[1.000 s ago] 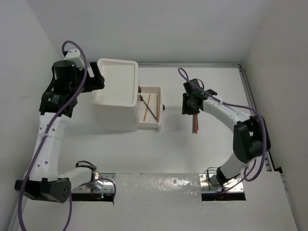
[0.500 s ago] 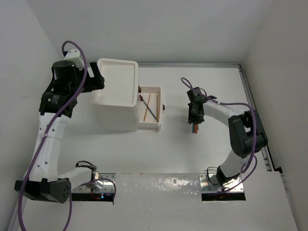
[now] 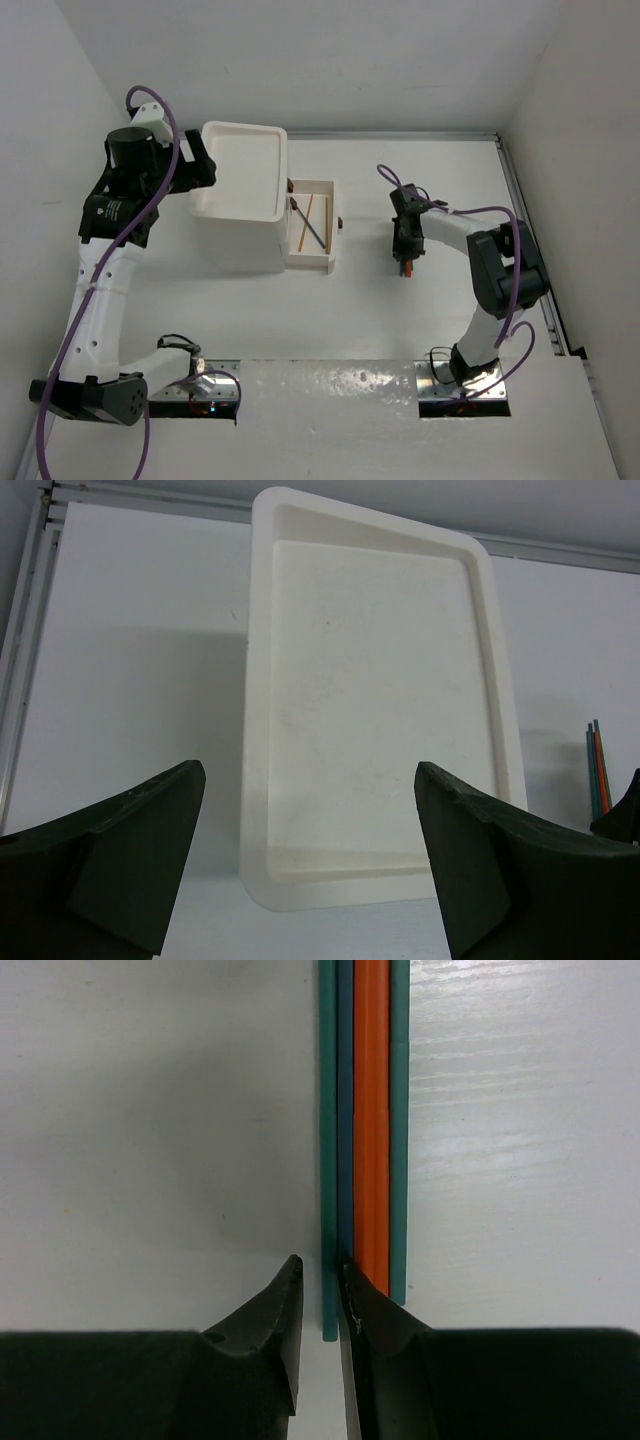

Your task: Sort the eating utensils into containers

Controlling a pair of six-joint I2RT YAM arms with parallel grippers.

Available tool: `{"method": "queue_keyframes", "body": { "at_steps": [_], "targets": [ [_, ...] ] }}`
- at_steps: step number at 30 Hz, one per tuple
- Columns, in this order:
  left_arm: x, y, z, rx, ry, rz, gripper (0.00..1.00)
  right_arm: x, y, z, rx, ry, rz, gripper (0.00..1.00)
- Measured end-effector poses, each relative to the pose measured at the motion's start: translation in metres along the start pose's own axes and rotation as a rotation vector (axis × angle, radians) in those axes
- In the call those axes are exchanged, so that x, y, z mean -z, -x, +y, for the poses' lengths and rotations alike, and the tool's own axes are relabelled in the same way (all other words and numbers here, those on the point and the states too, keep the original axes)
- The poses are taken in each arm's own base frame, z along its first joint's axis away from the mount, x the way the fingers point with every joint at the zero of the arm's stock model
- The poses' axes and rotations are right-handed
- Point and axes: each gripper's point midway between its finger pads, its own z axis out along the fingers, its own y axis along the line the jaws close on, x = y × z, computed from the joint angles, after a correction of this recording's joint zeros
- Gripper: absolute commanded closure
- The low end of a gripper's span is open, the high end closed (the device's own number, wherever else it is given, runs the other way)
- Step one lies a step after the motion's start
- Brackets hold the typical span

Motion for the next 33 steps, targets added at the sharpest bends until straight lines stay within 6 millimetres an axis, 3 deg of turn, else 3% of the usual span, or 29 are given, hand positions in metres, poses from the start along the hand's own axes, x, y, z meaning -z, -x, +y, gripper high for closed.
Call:
{"method": "queue_keyframes", "body": {
  "at_steps": [14,18,26,30,33],
  "targets": [
    [-0.002,-0.005,0.001,0.000,0.003,0.013,0.16,-0.008,0.000,0.005,0.013,0.026,0.008,0.83],
    [-0.002,-0.005,0.001,0.000,0.003,0.013,0.16,-0.010,0.006,0.011,0.018,0.045,0.015,1.00],
    [-0.002,-0.005,0.001,0.005,0.003,0.012,0.16,-0.008,0.012,0.024,0.022,0.077,0.018,1.00],
    [-0.002,-0.005,0.001,0.007,0.003,0.012,0.16,0.011,0.026,0.045,0.038,0.128,-0.002,1.00],
    [-0.002,-0.005,0.001,0.009,0.003,0.012,0.16,0.045,0.056,0.085,0.064,0.226,-0.097,1.00]
  ]
}}
